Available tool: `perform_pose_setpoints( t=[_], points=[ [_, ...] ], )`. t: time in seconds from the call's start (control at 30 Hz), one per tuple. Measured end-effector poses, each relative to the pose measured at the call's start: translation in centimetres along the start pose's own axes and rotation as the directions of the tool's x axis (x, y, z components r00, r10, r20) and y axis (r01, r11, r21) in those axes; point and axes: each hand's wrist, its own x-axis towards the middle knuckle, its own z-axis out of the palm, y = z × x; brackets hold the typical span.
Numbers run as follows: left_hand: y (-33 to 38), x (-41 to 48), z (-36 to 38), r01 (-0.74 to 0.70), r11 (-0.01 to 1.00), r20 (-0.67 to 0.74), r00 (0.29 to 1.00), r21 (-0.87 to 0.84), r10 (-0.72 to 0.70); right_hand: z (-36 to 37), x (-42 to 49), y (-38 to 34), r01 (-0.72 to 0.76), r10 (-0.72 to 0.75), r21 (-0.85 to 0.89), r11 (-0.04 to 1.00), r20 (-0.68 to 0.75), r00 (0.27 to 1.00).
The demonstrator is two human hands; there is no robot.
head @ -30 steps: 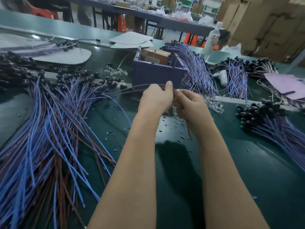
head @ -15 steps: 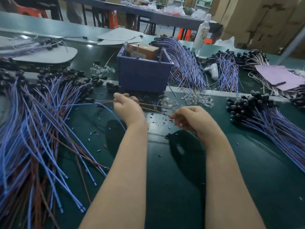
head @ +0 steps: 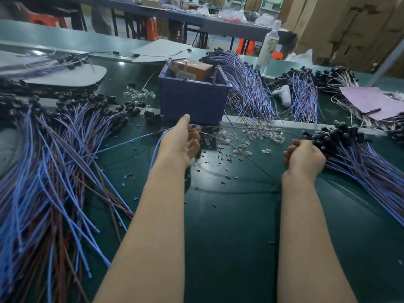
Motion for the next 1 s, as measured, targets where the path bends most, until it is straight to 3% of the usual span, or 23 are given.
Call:
perform_pose_setpoints(
  t=[0.07, 0.17, 0.3, 0.37, 0.43, 0.47, 0.53, 0.6, 0.7, 0.73, 0.83, 1.0],
  points=[
    [0.3, -0.2, -0.4, 0.041, 0.98, 0.013, 0.999, -0.194, -0.039, -0.4, 0.5, 0.1, -0.033, 0.037, 0.06, 0.998, -0.068, 0.997],
    [0.4, -0.2, -0.8, -0.035, 0.891, -0.1, 0.995, -0.452, -0.012, -0.8, 1.0, 0.3, -0.027, 0.047, 0.127, 0.991, -0.16, 0.986],
    [1.1, 0.2, -1.5, -0.234, 0.797, -0.292, 0.953, -0.557, 0.075, -0.9, 0.8, 0.4, 0.007, 0.031, 0.179, 0.984, -0.208, 0.978],
    [1.7, 0.6, -1.6, -0.37, 0.814, -0.423, 0.89, -0.447, 0.172, -0.7, 0.4, 0.3, 0.021, 0.014, 0.215, 0.976, -0.157, 0.988],
    [1.9, 0.2, -1.3, -0.467, 0.876, -0.515, 0.783, -0.119, 0.348, -0.4, -0.2, 0.1, 0.0, 0.018, 0.256, 0.967, -0.065, 0.998],
    [1.8, -0.1, -0.9, -0.536, 0.843, -0.501, 0.716, 0.052, 0.486, -0.2, -0.5, 0.0, -0.029, 0.031, 0.276, 0.961, -0.004, 0.999],
    [1.2, -1.0, 0.3, -0.624, 0.728, -0.326, 0.651, 0.284, 0.685, 0.2, -1.2, -0.4, -0.125, 0.073, 0.33, 0.936, 0.166, 0.983],
    [0.3, -1.6, 1.6, -0.667, 0.598, -0.021, 0.66, 0.445, 0.751, 0.4, -1.9, -1.0, -0.256, 0.094, 0.392, 0.883, 0.388, 0.917],
    [-0.8, -0.8, 3.1, -0.681, 0.173, 0.359, 0.564, 0.711, 0.744, 0.1, -2.4, -1.8, -0.419, 0.072, 0.419, 0.806, 0.633, 0.771],
    [-1.0, -0.2, 3.5, -0.624, 0.047, 0.437, 0.596, 0.78, 0.674, -0.1, -2.4, -2.0, -0.443, 0.049, 0.434, 0.785, 0.668, 0.742],
    [-1.7, 1.3, 4.5, -0.421, -0.159, 0.449, 0.811, 0.893, 0.374, -0.6, -2.5, -2.3, -0.472, -0.012, 0.49, 0.733, 0.703, 0.711],
    [-4.1, 2.2, 6.5, -0.428, -0.208, 0.465, 0.865, 0.88, 0.19, -0.8, -2.5, -2.4, -0.491, -0.043, 0.528, 0.693, 0.71, 0.702]
  ],
)
